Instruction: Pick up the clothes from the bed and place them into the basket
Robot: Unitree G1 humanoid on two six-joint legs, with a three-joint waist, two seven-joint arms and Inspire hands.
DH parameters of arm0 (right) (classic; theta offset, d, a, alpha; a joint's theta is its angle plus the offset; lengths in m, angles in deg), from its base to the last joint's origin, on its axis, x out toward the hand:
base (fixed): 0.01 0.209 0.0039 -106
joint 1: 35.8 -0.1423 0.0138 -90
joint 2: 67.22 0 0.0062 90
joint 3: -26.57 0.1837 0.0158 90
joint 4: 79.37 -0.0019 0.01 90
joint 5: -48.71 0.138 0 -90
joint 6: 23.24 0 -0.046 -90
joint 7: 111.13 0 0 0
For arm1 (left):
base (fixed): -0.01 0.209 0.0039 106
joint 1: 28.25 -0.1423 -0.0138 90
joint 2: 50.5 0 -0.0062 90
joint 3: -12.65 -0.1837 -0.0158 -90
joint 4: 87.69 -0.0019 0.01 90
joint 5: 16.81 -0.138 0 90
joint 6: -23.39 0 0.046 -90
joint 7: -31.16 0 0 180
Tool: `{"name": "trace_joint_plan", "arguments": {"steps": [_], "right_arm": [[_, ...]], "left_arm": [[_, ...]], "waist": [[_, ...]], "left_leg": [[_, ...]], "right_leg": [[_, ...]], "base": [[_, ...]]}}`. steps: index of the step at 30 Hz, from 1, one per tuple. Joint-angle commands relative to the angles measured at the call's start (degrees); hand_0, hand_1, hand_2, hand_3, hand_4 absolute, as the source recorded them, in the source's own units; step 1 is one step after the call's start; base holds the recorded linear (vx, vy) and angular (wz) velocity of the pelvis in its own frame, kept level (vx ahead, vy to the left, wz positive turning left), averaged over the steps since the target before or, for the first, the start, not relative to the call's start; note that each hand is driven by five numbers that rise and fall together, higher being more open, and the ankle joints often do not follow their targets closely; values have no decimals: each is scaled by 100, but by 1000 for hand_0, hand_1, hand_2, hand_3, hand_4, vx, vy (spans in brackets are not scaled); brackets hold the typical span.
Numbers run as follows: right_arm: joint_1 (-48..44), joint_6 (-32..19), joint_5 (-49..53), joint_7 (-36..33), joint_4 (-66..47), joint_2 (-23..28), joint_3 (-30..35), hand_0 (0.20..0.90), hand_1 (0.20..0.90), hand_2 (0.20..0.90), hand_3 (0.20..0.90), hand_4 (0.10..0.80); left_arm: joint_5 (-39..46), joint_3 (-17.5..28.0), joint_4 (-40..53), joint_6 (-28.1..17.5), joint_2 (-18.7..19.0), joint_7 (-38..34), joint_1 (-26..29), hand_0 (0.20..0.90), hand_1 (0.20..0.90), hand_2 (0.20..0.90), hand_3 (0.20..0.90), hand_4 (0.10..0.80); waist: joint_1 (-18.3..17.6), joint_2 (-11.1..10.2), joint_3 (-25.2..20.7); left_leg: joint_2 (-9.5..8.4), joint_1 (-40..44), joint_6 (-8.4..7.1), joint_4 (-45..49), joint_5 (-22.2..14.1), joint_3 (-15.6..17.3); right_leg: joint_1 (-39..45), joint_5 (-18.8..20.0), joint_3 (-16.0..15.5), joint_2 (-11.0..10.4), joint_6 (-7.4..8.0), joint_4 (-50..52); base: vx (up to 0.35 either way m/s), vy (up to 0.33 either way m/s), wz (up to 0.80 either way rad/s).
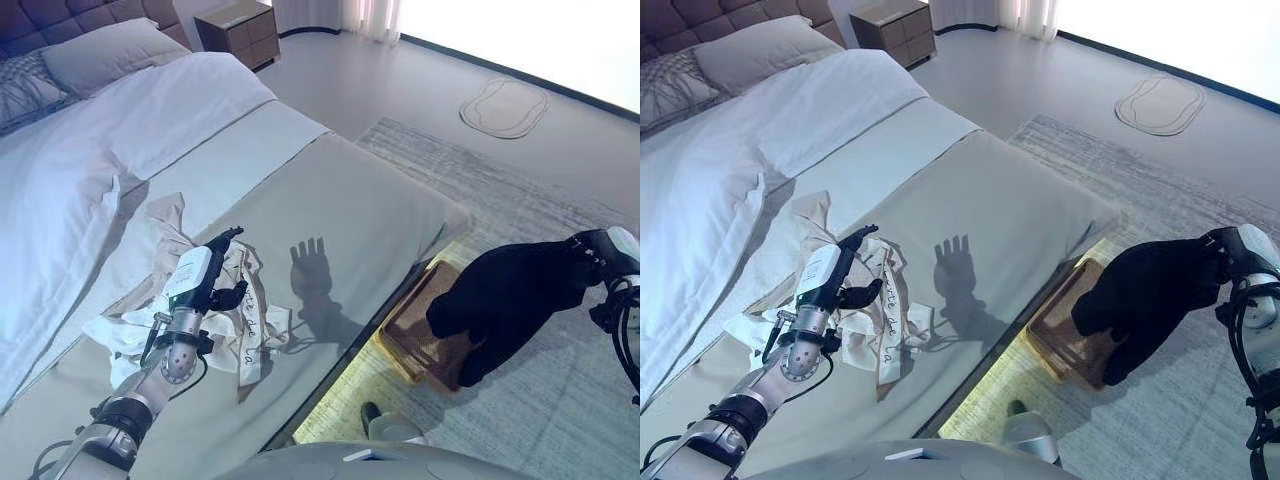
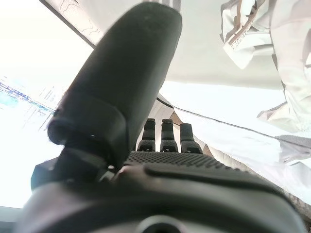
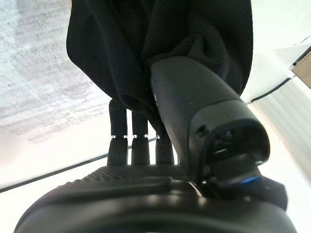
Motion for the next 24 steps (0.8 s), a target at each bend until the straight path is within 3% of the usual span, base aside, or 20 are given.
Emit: {"name": "trace_joint_plan", "arguments": {"steps": [1,10,24], "right_arm": [[-881,-95,-28,-408,226,196,107,900,900,900,900,800],[-937,-179,-28,-329,371,167,15,900,900,900,900,800],[-1008,-196,-194,-261,109,77,-256,900,900,900,900,800]], "left_arm": [[296,79,146,-434,234,-179,541,900,900,900,900,800],[352,27,138,-410,259,-161,574,900,900,900,900,800],[357,24,126,-349,163,-193,613,900,900,900,900,800]], "waist": [[151,-131,-254],[164,-85,-233],[228,-190,-265]], "left_leg": [[40,22,-135,823,-983,-116],[37,27,-156,687,-905,-120],[50,81,-165,631,-855,-121]], "right_leg": [[-420,220,-335,-40,220,337],[-409,246,-359,-38,232,258],[-303,245,-377,0,214,199]], "base": [[-32,-18,1],[-8,-1,2],[-2,0,1]]}}
